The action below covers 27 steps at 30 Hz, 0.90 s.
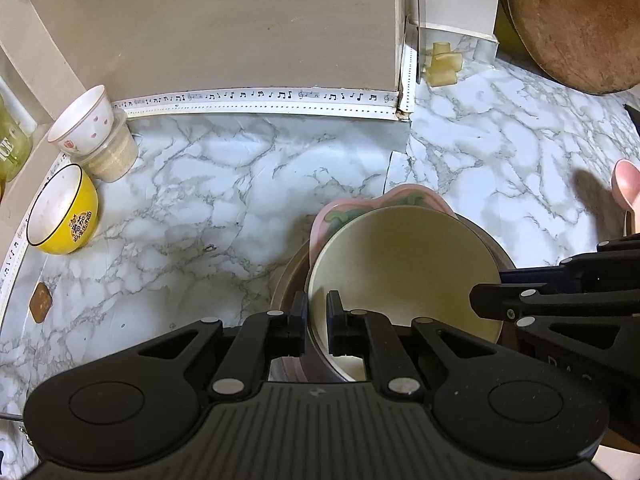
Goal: Organize plates and bowls
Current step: 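Lower the cream bowl into the pink pot with both grippers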
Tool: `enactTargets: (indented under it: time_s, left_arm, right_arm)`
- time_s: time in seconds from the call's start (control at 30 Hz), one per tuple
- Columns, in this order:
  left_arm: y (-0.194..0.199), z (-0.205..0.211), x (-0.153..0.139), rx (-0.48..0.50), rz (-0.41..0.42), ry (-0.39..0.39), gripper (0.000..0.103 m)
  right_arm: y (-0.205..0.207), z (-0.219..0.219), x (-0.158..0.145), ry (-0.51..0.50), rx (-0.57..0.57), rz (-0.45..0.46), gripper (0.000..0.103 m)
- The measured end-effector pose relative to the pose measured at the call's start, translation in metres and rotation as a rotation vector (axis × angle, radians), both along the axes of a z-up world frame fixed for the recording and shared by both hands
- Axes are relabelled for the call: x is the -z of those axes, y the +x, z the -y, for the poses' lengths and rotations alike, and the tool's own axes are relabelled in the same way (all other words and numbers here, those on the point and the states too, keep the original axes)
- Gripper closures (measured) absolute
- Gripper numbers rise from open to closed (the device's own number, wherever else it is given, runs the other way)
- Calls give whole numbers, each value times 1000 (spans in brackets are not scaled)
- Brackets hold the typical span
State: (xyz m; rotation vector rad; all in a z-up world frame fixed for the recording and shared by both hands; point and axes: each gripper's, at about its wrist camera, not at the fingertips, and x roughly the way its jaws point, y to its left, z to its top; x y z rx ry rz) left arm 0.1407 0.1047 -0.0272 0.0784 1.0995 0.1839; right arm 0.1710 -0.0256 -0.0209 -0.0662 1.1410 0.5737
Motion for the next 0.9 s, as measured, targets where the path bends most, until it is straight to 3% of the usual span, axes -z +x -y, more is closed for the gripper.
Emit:
enactTargets:
  time_s: [0.4,0.7,0.9]
  left_arm:
    - [-14,-8,-13,-4,56,-55,94]
    - [-30,-12,-28,8,122,-135,93]
    - [-45,-20,-37,-6,186,-207,93]
  right_arm:
    - [-5,11,-16,65,-38,44,71]
    - [-6,18,-24,93,-41,65,62]
    - [-9,25,-32,124,-48,80,51]
